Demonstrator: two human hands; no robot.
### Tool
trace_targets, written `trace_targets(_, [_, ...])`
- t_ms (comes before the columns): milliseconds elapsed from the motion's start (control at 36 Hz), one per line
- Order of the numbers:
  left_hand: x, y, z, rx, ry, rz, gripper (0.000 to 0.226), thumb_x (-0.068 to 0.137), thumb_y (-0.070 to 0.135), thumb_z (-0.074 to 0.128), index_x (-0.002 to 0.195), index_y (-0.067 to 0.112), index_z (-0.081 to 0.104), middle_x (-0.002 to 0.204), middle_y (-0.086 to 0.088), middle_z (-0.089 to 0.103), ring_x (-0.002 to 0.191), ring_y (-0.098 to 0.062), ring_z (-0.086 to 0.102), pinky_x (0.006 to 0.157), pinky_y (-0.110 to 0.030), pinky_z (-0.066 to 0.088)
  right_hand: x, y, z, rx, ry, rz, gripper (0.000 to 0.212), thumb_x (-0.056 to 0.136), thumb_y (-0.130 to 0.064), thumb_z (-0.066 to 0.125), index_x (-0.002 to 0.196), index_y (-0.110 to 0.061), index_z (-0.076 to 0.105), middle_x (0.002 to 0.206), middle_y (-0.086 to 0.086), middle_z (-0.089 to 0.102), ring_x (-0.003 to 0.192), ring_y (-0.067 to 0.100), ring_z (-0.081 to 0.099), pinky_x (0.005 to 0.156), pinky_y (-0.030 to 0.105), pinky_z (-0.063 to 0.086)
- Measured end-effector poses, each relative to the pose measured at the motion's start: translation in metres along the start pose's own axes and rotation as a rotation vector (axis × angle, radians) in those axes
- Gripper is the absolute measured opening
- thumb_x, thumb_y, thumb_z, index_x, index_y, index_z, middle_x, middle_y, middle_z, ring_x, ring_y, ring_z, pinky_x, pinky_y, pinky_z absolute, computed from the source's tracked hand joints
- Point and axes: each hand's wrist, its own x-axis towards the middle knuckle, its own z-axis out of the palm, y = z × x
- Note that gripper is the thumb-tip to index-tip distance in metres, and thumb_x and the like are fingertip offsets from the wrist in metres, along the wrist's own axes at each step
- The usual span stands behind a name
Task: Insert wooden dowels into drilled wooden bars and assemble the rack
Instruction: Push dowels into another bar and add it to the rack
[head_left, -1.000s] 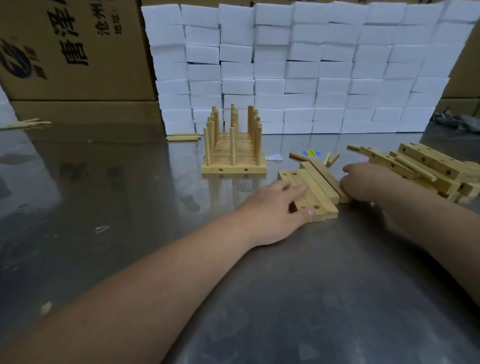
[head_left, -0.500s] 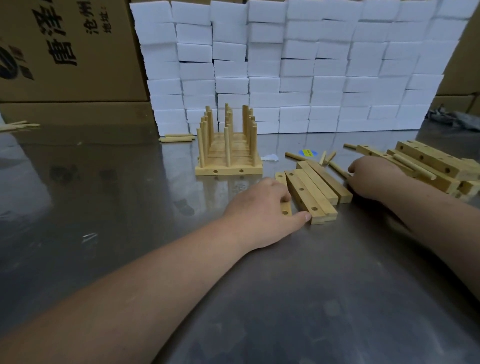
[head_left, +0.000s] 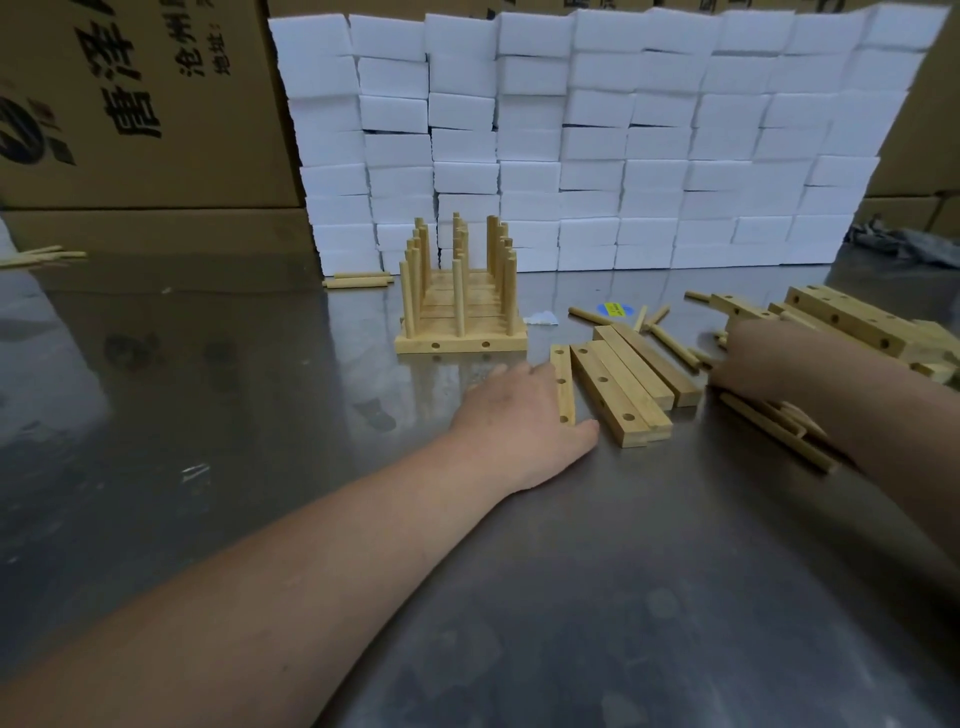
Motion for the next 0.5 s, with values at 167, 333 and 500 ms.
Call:
trace_targets(167, [-0.001, -0.001, -0.001, 0.002, 0.042, 0.002, 0.031, 0.084, 0.041, 0.047, 0.103, 0.017, 0.055, 0.097, -0.001, 0.049, 0.101, -0.023, 0.045, 0.079, -0.035, 0.038, -0.01, -0.009, 0.009, -0.076, 0.062, 0.072, 0.015, 0.09, -0.012, 0.045, 0.075, -0.01, 0.047, 0.075, 0.006, 0.05, 0.064, 0.018, 0.048, 0.056, 0.028, 0.041])
trace_targets(333, [-0.003, 0.0, -0.002, -0.024, 0.07, -0.043, 0.022, 0.087, 0.029, 0.044, 0.096, 0.013, 0.055, 0.096, -0.004, 0.05, 0.091, -0.025, 0.047, 0.069, -0.033, 0.036, -0.009, -0.01, 0.009, 0.015, 0.032, 0.067, 0.02, 0.091, -0.015, 0.049, 0.072, -0.008, 0.049, 0.072, 0.006, 0.05, 0.06, 0.017, 0.046, 0.045, 0.026, 0.033])
trace_targets(500, [-0.002, 0.002, -0.004, 0.006, 0.092, -0.155, 0.028, 0.096, 0.024, 0.035, 0.11, 0.011, 0.055, 0.099, -0.007, 0.046, 0.085, -0.022, 0.042, 0.069, -0.034, 0.034, -0.01, -0.013, 0.007, -0.001, 0.116, 0.049, 0.014, 0.093, -0.011, 0.043, 0.09, -0.01, 0.057, 0.071, 0.005, 0.048, 0.058, 0.017, 0.044, 0.046, 0.027, 0.033])
